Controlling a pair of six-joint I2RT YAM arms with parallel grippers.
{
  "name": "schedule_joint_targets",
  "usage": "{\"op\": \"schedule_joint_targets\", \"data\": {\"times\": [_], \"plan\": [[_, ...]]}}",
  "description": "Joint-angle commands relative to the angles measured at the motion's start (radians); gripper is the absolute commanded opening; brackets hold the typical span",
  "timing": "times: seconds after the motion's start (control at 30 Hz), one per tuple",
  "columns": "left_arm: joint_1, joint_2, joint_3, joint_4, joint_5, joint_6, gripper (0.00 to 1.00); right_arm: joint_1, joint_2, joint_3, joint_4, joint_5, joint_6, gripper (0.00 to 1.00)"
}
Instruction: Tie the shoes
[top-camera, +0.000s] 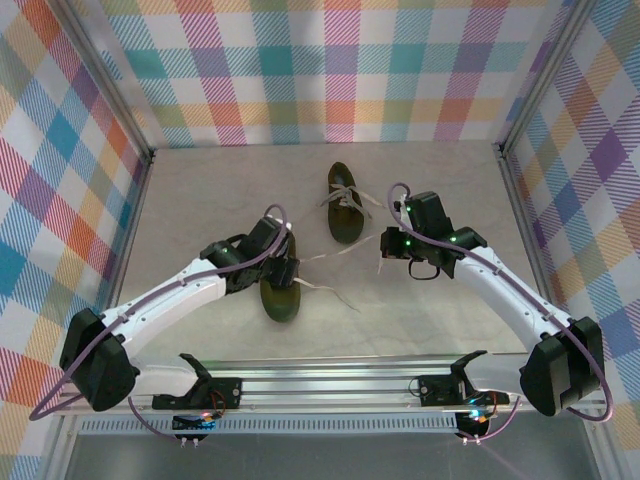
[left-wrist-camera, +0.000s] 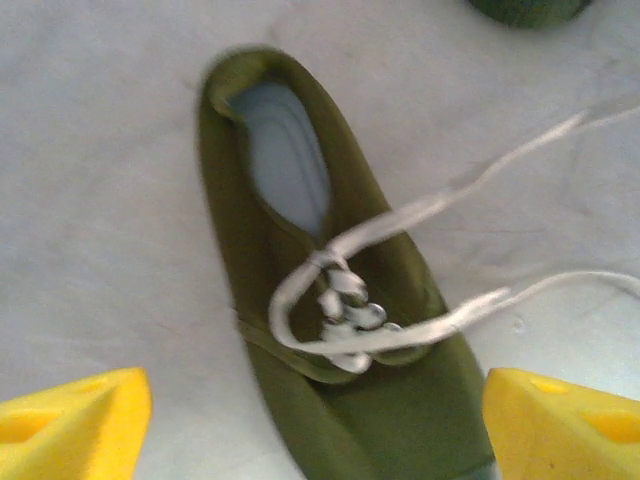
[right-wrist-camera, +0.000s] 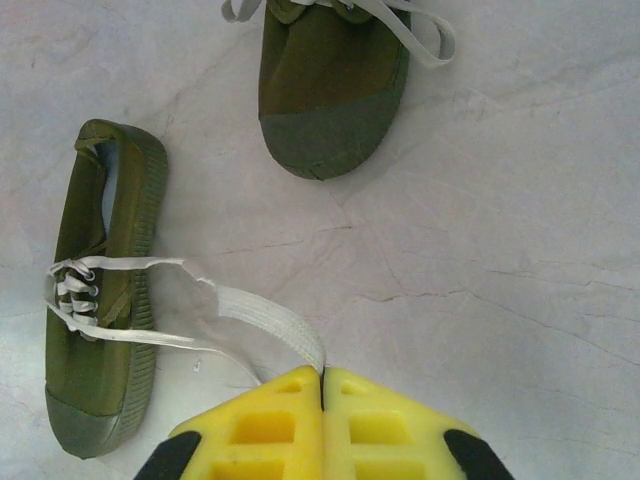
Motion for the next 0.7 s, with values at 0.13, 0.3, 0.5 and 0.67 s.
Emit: {"op": "schedule_joint_targets", "data": {"times": [0.13,0.3,0.5,0.67], "plan": [[0.062,-0.109,-0.024,0.208,0.069,0.553,0.89,-0.007,-0.049,-0.018,0.048,-0.037,-0.063,0.00],[0.188,-0.121,-0.048,0.005,0.450,0.854,0.73,-0.007,-0.066,-0.037,0.076,-0.102,-0.043,0.00],[0.236,-0.035,-0.071,-0.093,0.468,0.999,0.64,-0.006,-0.072,-0.044,0.079,-0.109,-0.040,0.00],[0.239,0.047,-0.061,-0.055,0.491,1.044,0.60,-0.006,-0.069,-0.045,0.077,-0.115,-0.037,0.00]]}}
